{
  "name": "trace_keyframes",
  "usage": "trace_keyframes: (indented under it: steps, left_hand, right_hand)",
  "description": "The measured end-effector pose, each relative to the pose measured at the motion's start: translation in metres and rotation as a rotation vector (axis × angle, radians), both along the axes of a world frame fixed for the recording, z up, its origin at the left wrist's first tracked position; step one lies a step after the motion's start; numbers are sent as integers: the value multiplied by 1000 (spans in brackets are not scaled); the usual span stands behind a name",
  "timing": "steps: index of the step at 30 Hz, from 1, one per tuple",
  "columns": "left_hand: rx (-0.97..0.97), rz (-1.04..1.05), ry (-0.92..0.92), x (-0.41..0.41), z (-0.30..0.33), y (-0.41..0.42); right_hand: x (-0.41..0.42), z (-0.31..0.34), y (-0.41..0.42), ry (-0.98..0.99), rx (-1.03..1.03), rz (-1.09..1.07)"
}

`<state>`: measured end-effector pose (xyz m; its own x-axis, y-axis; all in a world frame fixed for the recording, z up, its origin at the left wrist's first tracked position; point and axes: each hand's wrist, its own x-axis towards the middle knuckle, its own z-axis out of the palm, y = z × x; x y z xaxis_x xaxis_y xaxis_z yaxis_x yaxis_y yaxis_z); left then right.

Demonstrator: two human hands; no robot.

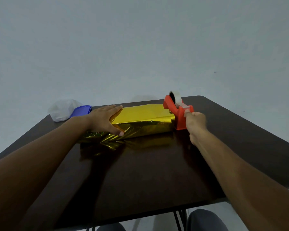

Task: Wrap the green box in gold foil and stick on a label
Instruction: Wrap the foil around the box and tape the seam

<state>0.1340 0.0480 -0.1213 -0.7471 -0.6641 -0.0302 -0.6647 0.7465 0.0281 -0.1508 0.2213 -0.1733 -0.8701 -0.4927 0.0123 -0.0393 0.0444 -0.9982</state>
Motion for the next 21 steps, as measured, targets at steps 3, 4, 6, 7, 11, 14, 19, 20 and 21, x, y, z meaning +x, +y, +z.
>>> trace_keyframes:
  steps: [3,4,6,7,11,14,19,20,21]
  left_hand:
    - [5,1,9,0,0,1]
    - [6,1,8,0,1,1]
    - [-2,2,-1,0,2,3]
    - [-7,1,-3,-1,2,3]
    - [-25,3,-17,1,0,1]
    - [-42,20,-13,3,-1,-2]
    - [-54,19,-17,-1,-3,-1]
    - [-51,25,-15,-1,-3,0]
    - [-53,29,-11,-2,-2,1]
  right_hand:
    - [0,-1,-1,38,14,-14]
    - [0,-2,-1,41,13,-17]
    - [1,-3,-2,58,9,-33]
    - [2,-3,-1,64,17,-54]
    - [8,-6,6,106,66,-98]
    - [20,-4,12,456,-34,-155]
    - [96,15,14,696,-310,274]
    - [113,14,10,615,-294,373]
    - [127,12,5,511,-268,451]
